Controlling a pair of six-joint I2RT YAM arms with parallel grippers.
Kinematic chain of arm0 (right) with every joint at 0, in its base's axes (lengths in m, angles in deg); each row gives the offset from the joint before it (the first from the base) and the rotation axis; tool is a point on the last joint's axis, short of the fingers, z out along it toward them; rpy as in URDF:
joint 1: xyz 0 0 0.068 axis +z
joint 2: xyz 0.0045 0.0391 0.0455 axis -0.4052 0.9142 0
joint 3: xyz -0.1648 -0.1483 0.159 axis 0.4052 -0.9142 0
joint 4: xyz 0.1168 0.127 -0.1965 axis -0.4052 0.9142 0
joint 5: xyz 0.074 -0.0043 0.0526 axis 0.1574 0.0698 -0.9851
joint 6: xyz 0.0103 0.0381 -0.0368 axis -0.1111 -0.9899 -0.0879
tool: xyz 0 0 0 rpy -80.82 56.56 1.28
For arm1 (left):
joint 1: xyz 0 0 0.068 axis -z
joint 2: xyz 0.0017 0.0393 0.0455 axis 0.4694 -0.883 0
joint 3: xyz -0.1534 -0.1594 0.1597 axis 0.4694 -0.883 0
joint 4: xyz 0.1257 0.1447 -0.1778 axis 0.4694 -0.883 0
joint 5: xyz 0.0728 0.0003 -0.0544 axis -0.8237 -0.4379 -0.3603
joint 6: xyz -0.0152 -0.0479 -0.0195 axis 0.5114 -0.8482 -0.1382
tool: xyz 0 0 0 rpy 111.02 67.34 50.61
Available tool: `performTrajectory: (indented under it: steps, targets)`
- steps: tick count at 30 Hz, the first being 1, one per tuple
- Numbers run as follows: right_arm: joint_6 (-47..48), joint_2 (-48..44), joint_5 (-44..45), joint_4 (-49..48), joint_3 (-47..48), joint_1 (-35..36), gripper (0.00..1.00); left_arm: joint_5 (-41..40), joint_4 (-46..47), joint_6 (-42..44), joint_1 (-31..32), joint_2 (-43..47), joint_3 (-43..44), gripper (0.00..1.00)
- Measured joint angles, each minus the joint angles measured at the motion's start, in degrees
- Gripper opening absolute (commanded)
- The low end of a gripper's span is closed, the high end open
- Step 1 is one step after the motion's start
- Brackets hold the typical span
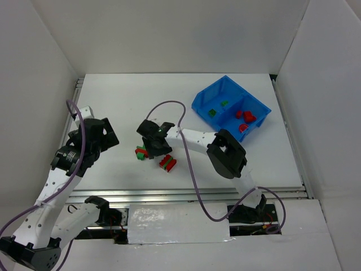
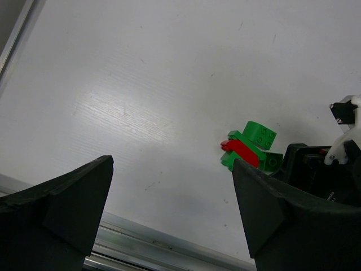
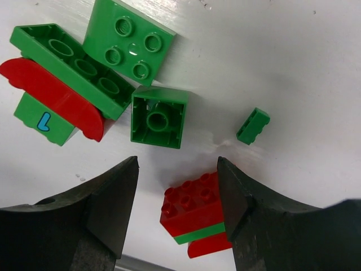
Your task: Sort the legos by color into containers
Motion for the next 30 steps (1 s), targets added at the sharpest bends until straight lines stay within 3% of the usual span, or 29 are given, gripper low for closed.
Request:
performTrajectory:
  steps: [22,25,30]
  targets:
    - [2.7,6.2,0.9,-1.0,6.6,0.1,0.65,3.0,1.5,1.6,-0.3,-0.3,-0.1,1.00]
    - [3.1,6.2,1.0,-1.2,6.6,0.1,0.62,3.3,1.5,1.7,-0.3,-0.3,-0.1,1.00]
    - [4.2,6.2,1.4,-1.9,6.6,0.1,0.48,3.5,1.6,1.7,-0.3,-0.3,-0.1,1.00]
